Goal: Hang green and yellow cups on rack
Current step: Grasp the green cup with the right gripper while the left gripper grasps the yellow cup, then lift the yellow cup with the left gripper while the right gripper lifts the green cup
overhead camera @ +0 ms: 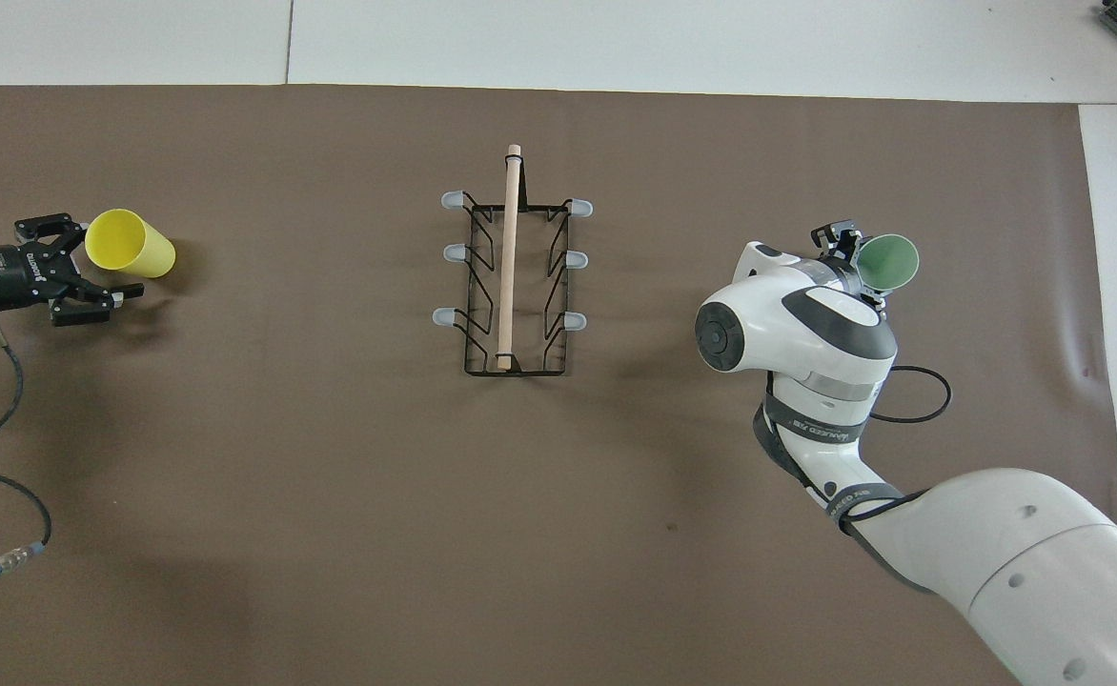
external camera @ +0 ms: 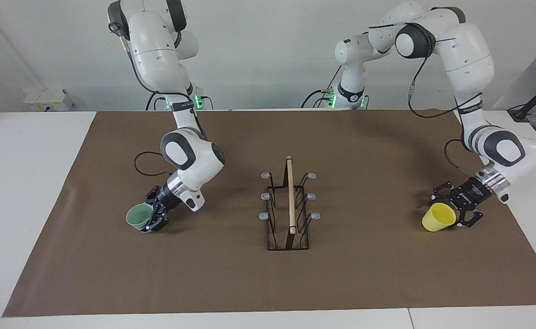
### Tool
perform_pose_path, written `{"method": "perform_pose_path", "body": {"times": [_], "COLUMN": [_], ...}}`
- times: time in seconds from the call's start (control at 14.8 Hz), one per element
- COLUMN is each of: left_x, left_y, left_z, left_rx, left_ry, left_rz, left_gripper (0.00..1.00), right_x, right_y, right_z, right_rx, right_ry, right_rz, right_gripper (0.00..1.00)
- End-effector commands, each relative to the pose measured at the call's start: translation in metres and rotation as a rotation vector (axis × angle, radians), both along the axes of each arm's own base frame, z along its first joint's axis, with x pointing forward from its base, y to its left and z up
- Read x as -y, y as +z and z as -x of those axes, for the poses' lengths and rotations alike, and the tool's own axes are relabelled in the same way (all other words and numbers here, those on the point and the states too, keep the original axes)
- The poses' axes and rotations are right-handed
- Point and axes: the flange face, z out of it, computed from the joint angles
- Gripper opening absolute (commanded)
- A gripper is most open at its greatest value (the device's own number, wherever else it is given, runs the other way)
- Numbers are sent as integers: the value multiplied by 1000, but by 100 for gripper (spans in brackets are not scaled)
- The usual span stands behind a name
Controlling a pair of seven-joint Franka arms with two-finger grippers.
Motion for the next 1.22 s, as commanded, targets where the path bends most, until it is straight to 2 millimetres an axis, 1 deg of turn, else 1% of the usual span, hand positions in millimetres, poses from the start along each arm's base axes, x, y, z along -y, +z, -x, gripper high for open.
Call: {"method": "perform_pose_path", "body": {"times": [0.0,0.07,0.14,0.2,0.27,0.34,0.41,0.47,0.54,0.61,0.68,0.74,0.81,0.88,0.95,1.08,1.15], "left_x": [17,23,26,27,26,34,39,40,42,44,47,49,48,48,50,55,61], "left_y": [7,5,-1,-2,-2,-3,-3,-3,-3,-3,-3,3,8,16,33,74,87], "left_z": [1,0,3,3,2,-1,-1,-1,-2,-2,-3,-4,-5,-8,-14,-27,-32], "left_rx": [54,65,64,76,86,88,96,105,111,116,123,141,152,166,194,260,281], "left_ry": [52,50,64,106,132,127,111,104,100,93,84,72,70,66,59,46,20], "left_rz": [9,7,12,37,48,44,40,37,37,40,42,40,39,35,29,-5,-37], "left_gripper": [100,100,100,100,100,100,100,97,74,63,38,4,0,0,0,0,0], "right_x": [3,-3,-9,-15,-18,-18,-18,-19,-23,-26,-28,-30,-32,-34,-36,-40,-42], "right_y": [5,12,19,26,38,49,68,82,98,113,129,141,153,163,173,193,203], "right_z": [2,-1,-5,-7,-10,-12,-16,-18,-19,-21,-22,-20,-20,-19,-18,-15,-12], "right_rx": [53,84,111,118,125,123,132,129,137,149,158,164,167,169,174,168,160], "right_ry": [-23,-35,-55,-106,-175,-231,-267,-300,-342,-372,-389,-422,-459,-494,-523,-595,-637], "right_rz": [-19,-29,-44,-95,-168,-232,-285,-341,-409,-461,-502,-557,-618,-669,-717,-840,-914], "right_gripper": [0,0,0,0,0,0,0,0,0,0,0,0,0,0,0,0,0]}}
